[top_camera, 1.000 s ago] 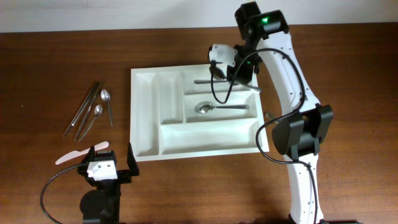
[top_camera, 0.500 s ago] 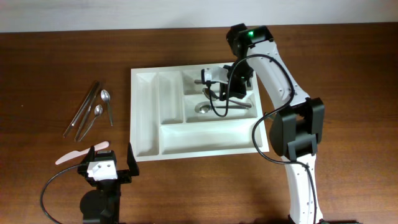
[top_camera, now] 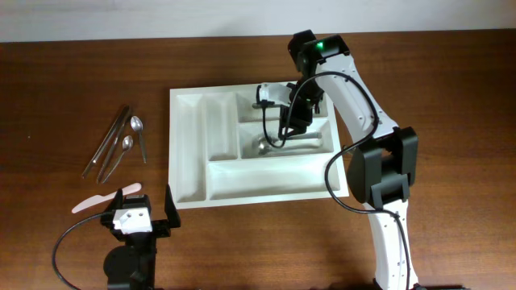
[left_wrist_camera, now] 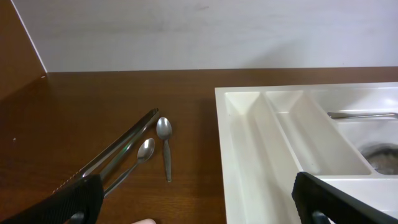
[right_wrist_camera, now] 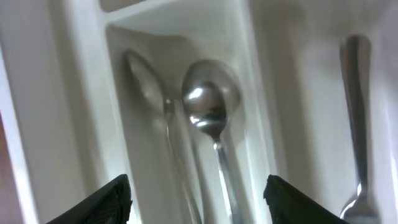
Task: Pack container
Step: 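Place the second spoon with the right gripper beside the first spoon, then move the right gripper down to the last fork on the right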
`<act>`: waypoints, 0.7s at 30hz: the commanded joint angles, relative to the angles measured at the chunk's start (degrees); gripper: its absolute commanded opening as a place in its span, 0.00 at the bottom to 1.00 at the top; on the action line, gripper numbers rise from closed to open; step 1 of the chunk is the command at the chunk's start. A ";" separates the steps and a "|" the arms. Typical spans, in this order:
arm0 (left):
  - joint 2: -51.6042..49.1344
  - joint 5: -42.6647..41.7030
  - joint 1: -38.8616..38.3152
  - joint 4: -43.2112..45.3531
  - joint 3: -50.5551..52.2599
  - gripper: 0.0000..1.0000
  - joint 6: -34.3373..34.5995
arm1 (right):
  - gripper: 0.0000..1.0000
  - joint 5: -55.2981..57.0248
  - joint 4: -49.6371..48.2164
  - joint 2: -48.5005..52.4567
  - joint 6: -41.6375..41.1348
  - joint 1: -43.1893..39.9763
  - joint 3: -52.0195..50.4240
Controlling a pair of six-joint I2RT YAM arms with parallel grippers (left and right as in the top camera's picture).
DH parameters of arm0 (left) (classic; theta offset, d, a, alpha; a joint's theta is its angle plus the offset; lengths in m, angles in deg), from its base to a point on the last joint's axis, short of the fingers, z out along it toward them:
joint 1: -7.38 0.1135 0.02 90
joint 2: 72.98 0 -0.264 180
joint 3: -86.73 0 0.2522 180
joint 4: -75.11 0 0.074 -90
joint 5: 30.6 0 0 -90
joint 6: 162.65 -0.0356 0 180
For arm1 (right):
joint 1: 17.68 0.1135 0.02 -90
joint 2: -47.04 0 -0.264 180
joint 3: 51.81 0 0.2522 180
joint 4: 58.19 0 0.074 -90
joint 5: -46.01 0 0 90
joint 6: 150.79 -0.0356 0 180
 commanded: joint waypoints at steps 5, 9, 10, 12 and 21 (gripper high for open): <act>0.33 -0.79 0.35 0.20 0.46 0.99 -0.90 | 0.82 -0.66 2.75 -1.14 -24.76 -4.39 2.34; 0.33 -0.81 0.35 0.20 0.46 0.99 -0.90 | 0.70 0.00 5.97 -1.16 -31.47 -8.09 2.80; 0.33 -0.81 0.35 0.20 0.46 0.99 -0.90 | 0.60 0.52 6.56 -1.16 -33.83 -9.09 2.80; 0.33 -0.81 0.35 0.20 0.46 0.99 -0.90 | 0.41 2.05 7.93 -1.16 -38.23 -11.45 2.80; 0.33 -0.81 0.35 0.20 0.46 0.99 -0.90 | 0.70 18.18 12.44 -1.16 -51.89 -19.89 2.78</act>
